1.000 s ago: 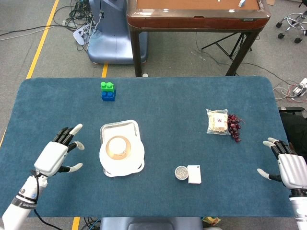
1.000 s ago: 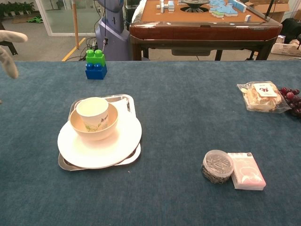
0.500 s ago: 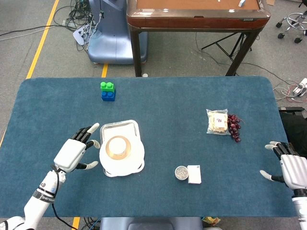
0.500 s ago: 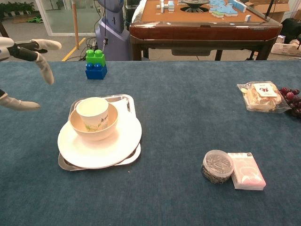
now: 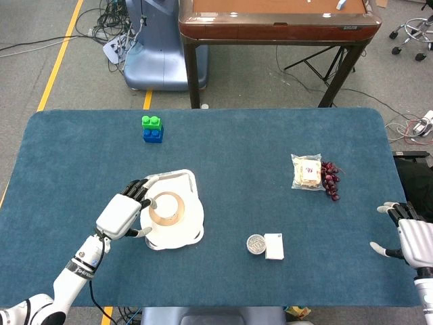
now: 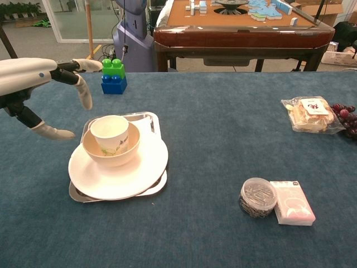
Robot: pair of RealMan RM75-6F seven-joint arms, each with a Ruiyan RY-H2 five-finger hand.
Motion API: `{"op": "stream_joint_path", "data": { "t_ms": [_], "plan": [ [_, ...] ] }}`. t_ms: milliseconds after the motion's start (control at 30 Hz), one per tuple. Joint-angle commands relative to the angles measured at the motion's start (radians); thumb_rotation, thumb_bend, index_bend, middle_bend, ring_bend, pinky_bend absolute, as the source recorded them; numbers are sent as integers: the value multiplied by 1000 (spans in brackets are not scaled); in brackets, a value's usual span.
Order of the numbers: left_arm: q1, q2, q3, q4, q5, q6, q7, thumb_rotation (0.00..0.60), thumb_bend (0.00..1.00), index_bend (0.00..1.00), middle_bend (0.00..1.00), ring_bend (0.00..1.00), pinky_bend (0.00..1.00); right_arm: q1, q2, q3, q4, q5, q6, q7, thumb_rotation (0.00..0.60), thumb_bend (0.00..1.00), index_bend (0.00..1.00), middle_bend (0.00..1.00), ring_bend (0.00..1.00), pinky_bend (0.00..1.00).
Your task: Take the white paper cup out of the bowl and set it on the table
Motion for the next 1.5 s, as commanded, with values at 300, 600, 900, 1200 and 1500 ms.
{"op": "stream_joint_path", "data": {
  "t_ms": [300,600,900,1200,1500],
  "plan": [
    [-46,-52,1,30,-5,-24,29,600,158,393,0,0,70,3,21,3,-19,37,-16,-11,600,0,292,232,140,325],
    [-73,-72,-8,18,-64,-45,83,600,159,427,0,0,70,3,27,3,-19,41,-18,-4,600,0,292,235,140,325],
    [-107,-92,-18,16,-143,-72,146,600,160,470,0,0,70,8,29,2,-13,49,-32,3,600,0,303,239,141,325],
    [-126,-108,-20,34,-188,-74,162,600,161,491,0,0,70,10,33,2,-10,54,-39,12,600,0,304,241,140,325],
    [-147,-131,-17,70,-201,-82,145,600,161,491,0,0,70,9,38,3,-8,57,-38,23,600,0,304,241,140,325]
  ]
}}
